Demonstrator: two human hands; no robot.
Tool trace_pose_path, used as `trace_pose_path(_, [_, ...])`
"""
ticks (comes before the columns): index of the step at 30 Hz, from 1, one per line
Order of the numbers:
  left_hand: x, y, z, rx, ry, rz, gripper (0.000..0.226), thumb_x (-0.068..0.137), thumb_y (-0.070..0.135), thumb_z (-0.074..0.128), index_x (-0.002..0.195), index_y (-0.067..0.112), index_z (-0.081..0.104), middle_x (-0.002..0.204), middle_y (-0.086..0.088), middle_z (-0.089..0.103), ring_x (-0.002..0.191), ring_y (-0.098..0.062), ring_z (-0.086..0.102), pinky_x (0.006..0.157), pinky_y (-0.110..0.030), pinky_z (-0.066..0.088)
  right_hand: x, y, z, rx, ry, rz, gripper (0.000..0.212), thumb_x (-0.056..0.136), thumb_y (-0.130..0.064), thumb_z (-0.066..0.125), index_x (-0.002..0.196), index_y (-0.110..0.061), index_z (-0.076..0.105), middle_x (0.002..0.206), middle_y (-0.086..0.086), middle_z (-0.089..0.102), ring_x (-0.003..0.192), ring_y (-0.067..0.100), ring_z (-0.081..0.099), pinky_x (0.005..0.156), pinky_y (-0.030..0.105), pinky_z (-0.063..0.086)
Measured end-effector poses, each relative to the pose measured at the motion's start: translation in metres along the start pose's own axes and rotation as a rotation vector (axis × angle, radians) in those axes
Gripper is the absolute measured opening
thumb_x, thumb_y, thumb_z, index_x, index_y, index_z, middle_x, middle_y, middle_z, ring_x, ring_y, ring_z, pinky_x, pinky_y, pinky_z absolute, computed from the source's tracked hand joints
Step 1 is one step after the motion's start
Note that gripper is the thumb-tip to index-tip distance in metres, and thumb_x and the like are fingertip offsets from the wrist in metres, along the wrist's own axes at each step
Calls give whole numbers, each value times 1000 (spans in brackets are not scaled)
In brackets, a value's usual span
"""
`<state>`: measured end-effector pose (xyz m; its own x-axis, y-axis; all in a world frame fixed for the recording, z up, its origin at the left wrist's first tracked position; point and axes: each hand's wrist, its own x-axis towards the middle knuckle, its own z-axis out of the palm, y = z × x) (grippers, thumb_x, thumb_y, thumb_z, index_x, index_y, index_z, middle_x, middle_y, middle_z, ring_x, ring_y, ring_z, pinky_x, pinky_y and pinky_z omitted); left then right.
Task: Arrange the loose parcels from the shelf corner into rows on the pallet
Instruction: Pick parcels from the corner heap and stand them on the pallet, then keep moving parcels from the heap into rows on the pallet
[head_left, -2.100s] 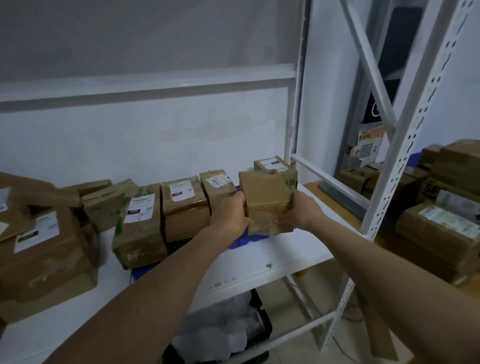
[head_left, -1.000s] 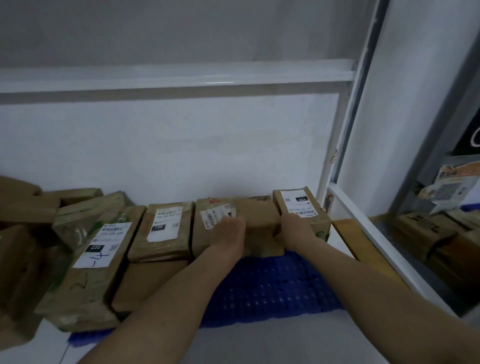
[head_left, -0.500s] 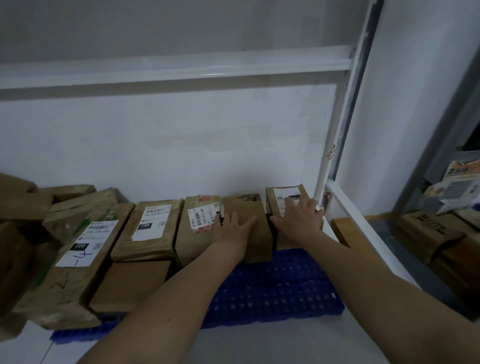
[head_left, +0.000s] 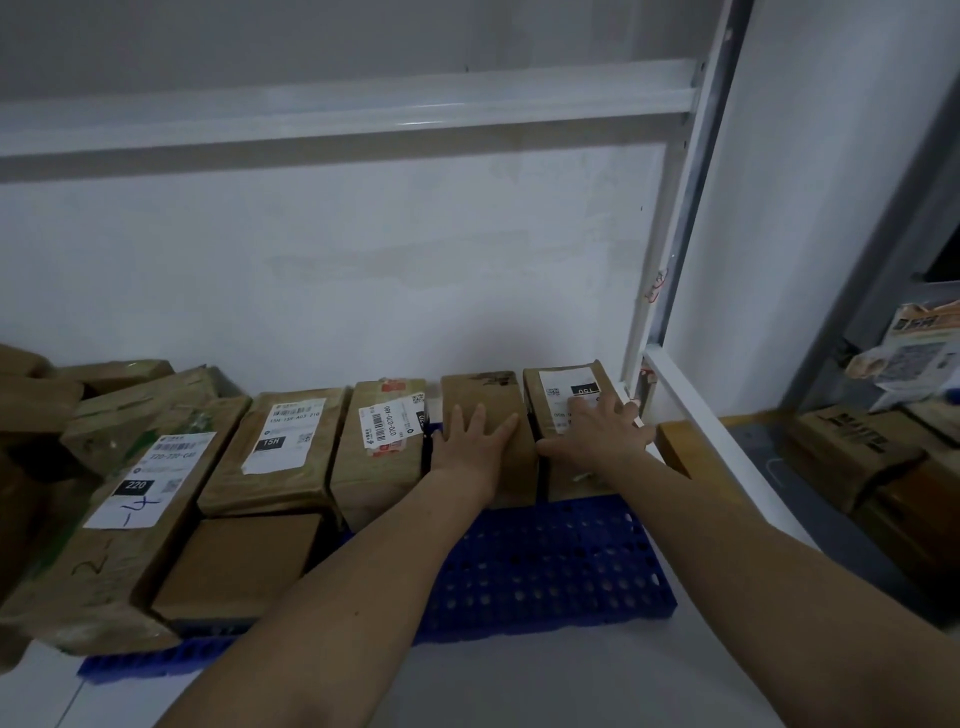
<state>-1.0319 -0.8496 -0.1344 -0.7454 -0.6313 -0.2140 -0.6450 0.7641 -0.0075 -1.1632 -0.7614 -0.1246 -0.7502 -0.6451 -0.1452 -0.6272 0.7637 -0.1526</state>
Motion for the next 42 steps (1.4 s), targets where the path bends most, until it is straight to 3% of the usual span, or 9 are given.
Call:
trace_pose_path(9, [1, -4, 2, 55, 5, 2, 104, 84, 17, 70, 150, 42, -6, 161, -6, -6, 146, -38, -4, 117, -53, 8, -7, -2, -10, 0, -45, -34, 79, 75, -65, 55, 138, -22, 35, 148, 14, 26, 138, 45, 19, 107, 66, 19])
trace_pose_path(15, [-17, -13, -17, 52, -1, -61, 109, 79, 30, 75, 152, 32, -5, 159, -10, 9, 146, -34, 6, 117, -54, 11, -18, -21, -18, -13, 21, -275, 64, 85, -45, 58, 138, -15, 39, 146, 13, 30, 137, 38, 23, 109, 59, 24])
trace_pose_path(20, [-40, -36, -29, 85, -1, -200, 107, 78, 21, 75, 153, 23, -1, 149, -17, 25, 137, -37, 26, 111, -52, 27, -28, -50, -14, -65, -40, -440, 49, 90, -36, 54, 132, -14, 45, 140, 14, 39, 131, 36, 35, 107, 53, 29])
trace_pose_path(22, [-46, -48, -25, 102, 7, -218, 79, 84, 18, 68, 148, 17, 20, 141, -14, 39, 128, -31, 40, 107, -43, 37, -32, -55, -11, -98, -23, -507, 39, 90, -33, 53, 124, -14, 55, 127, 11, 52, 114, 30, 50, 95, 45, 39])
trace_pose_path(24, [-50, -58, -20, 134, 71, -209, 49, 90, 16, 57, 136, 16, 39, 134, -10, 49, 121, -26, 49, 101, -38, 43, -35, -58, -7, -132, -22, -552, 34, 90, -29, 52, 120, -14, 59, 119, 11, 55, 107, 30, 53, 92, 42, 42])
trace_pose_path(27, [-54, -62, -14, 207, 108, -152, 53, 90, 16, 53, 140, 21, 36, 133, -7, 49, 117, -26, 52, 97, -37, 43, -37, -59, -4, -126, -23, -566, 34, 90, -22, 51, 123, -13, 56, 121, 12, 53, 112, 31, 50, 99, 45, 40])
trace_pose_path(34, [-54, -61, -12, 190, 76, -134, 67, 88, 13, 55, 147, 24, 26, 142, -6, 40, 122, -32, 46, 98, -40, 41, -42, -56, -6, -63, -83, -562, 33, 91, -19, 52, 124, -14, 55, 125, 11, 50, 112, 30, 49, 97, 43, 43])
trace_pose_path(38, [-61, -64, -13, 41, 176, -133, 50, 91, 17, 53, 140, 20, 39, 139, -6, 48, 122, -27, 47, 100, -35, 40, -44, -57, -9, -60, -91, -566, 34, 90, -19, 55, 123, -11, 56, 125, 12, 49, 111, 30, 50, 94, 42, 46])
trace_pose_path(42, [-77, -65, -20, -80, 305, -205, 27, 92, 20, 52, 119, 17, 53, 119, -6, 58, 106, -24, 56, 81, -31, 44, -52, -72, -13, -39, -44, -626, 31, 91, -13, 52, 121, -9, 57, 125, 13, 50, 112, 31, 49, 90, 38, 45])
